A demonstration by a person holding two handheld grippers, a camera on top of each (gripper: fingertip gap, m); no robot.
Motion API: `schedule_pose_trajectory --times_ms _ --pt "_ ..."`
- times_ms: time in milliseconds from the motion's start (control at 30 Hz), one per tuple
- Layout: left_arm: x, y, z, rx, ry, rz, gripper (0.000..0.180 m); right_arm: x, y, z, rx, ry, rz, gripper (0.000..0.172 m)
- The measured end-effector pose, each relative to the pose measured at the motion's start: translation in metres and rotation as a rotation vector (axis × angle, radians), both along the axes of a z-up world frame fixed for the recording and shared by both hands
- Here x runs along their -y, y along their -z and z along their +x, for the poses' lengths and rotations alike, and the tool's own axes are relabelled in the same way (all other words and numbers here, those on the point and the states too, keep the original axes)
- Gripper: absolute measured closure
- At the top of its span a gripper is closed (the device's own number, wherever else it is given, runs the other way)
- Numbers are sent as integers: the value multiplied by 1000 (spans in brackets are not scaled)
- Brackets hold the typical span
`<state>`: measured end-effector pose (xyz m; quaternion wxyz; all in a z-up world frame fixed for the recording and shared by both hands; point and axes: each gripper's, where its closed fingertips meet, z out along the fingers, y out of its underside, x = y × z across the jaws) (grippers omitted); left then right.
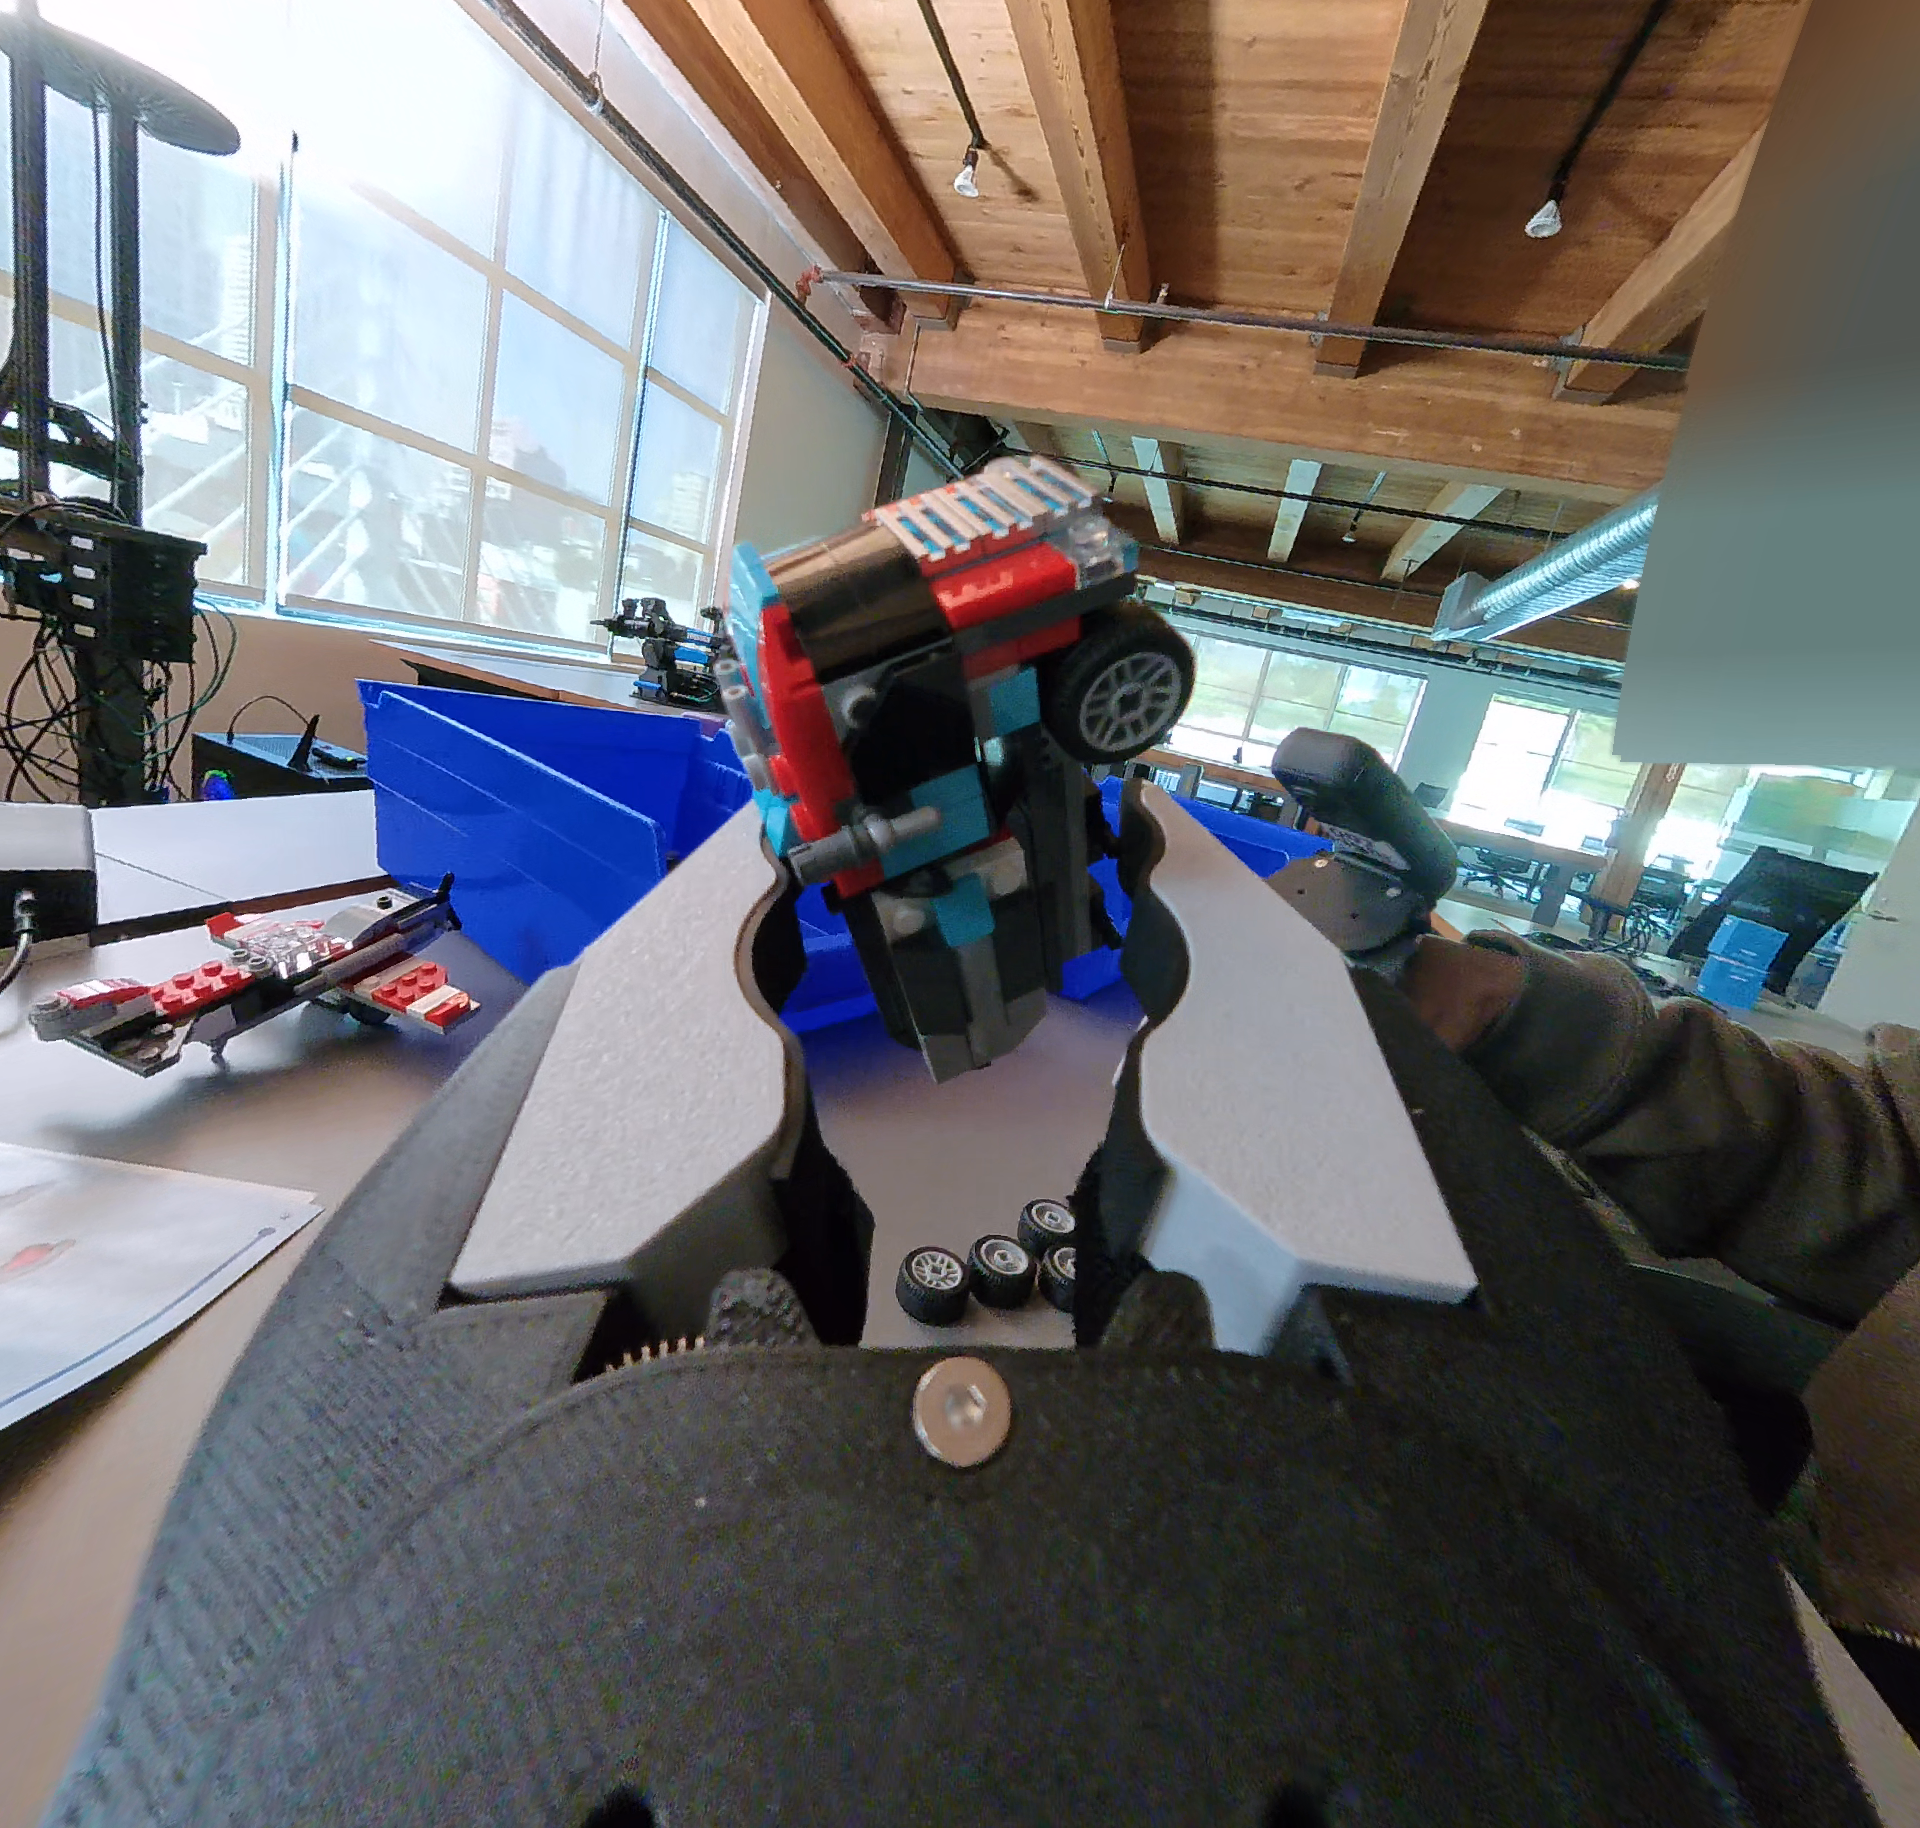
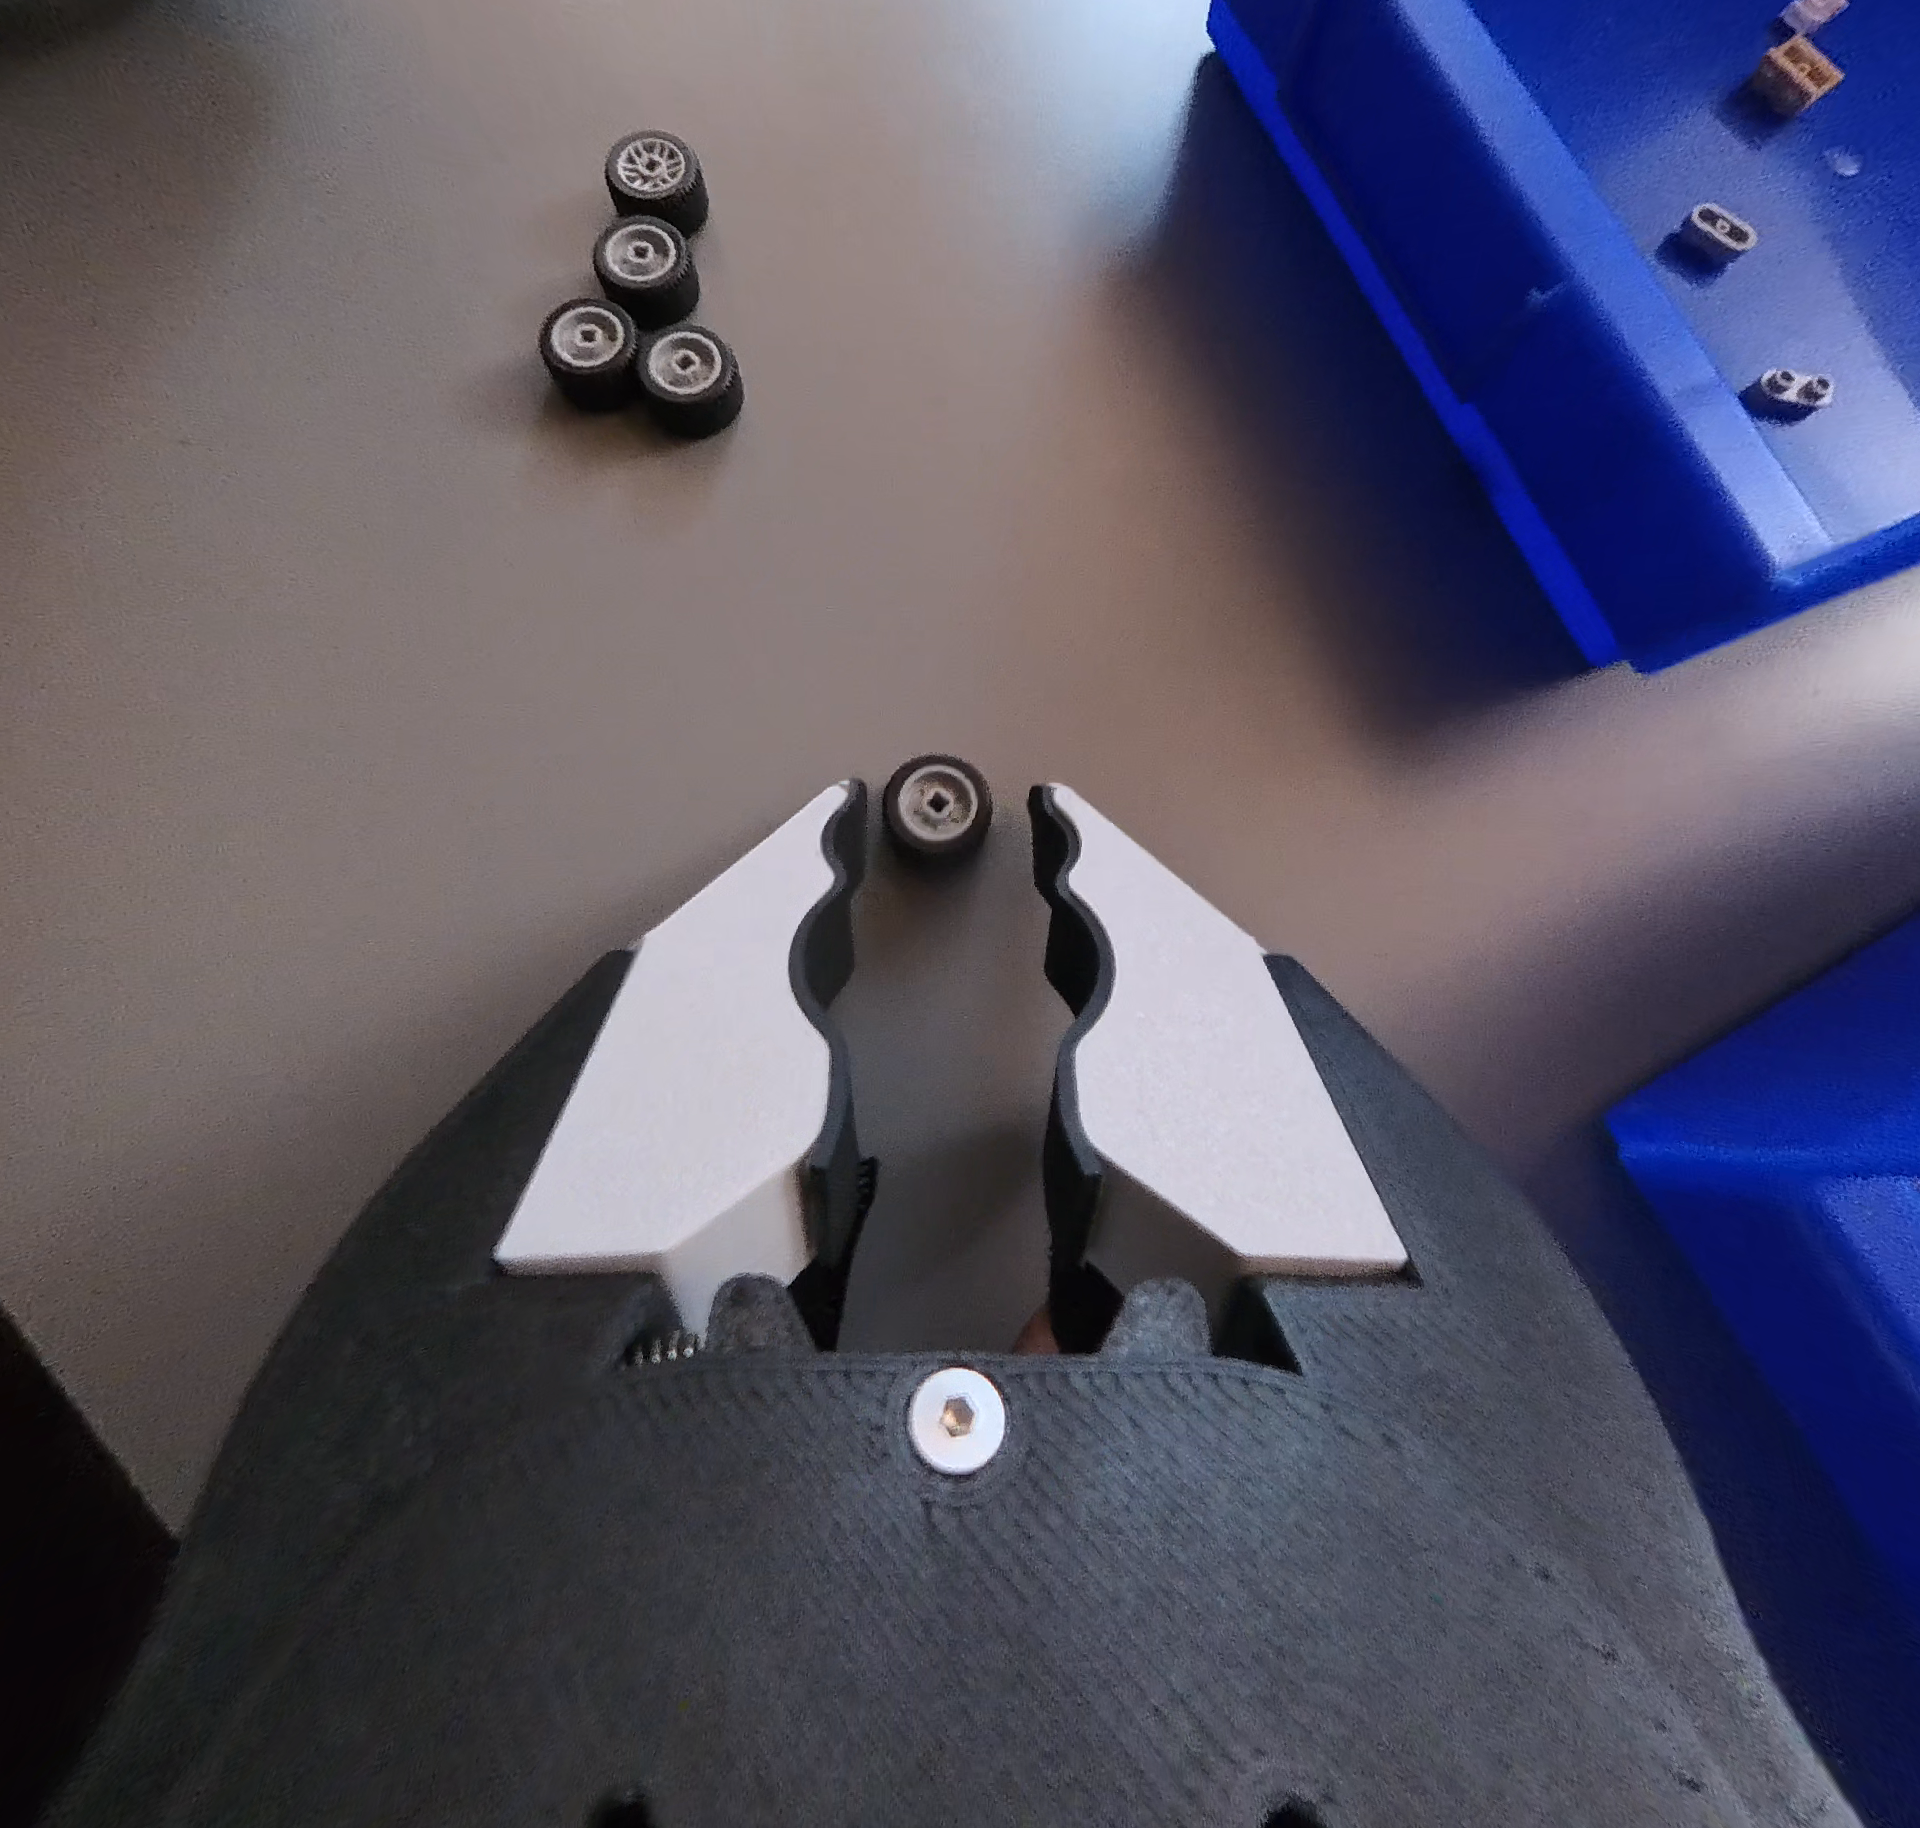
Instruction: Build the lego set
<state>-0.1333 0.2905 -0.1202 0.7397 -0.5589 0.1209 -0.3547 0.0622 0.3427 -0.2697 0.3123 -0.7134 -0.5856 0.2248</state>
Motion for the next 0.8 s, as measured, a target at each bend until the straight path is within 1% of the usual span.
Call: schedule_pose_trajectory --times_ms 100,167,400,633,800 --pt "0 0 1 7 6 -6 120 2 3 6 12 10 -19 143" --pt "-1 1 1 8 9 -11 120 3 3 6 12 8 -11 151" --pt "-1 0 0 19 9 -16 120 10 -20 -21 -59 -53 33 151" --pt "-2 1 -1 23 10 -22 120 18 -21 -51 -67 -113 52 152" --pt "-2 0 -2 30 13 -26 120 15 -21 -52 -72 -102 58 152"
